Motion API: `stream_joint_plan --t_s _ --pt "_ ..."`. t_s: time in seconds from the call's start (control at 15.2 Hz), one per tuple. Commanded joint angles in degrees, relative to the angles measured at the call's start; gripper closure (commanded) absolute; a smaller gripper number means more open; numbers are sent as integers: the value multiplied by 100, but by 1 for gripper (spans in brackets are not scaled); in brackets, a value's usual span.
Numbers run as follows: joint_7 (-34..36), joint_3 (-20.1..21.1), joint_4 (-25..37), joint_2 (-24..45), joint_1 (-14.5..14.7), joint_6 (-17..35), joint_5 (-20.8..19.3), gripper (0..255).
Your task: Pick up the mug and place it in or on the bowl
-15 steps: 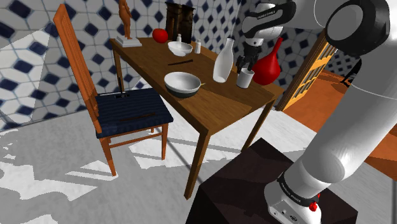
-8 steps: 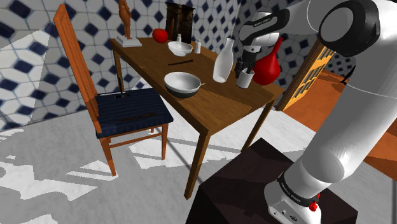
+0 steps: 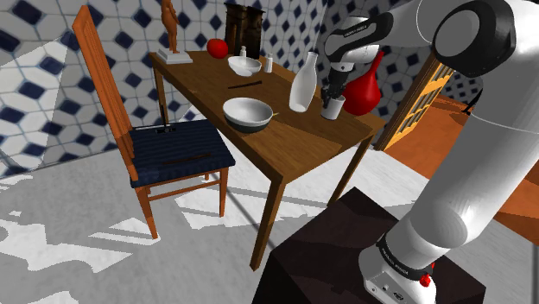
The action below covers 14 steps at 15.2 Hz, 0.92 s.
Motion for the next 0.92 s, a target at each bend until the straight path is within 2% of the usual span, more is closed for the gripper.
stream_joint_plan --t_s 0.0,0.46,0.86 --pt "0 0 0 0 0 0 0 255" --pt "0 0 -1 0 0 1 0 255" --pt "22 -13 282 -151 15 -424 -59 255"
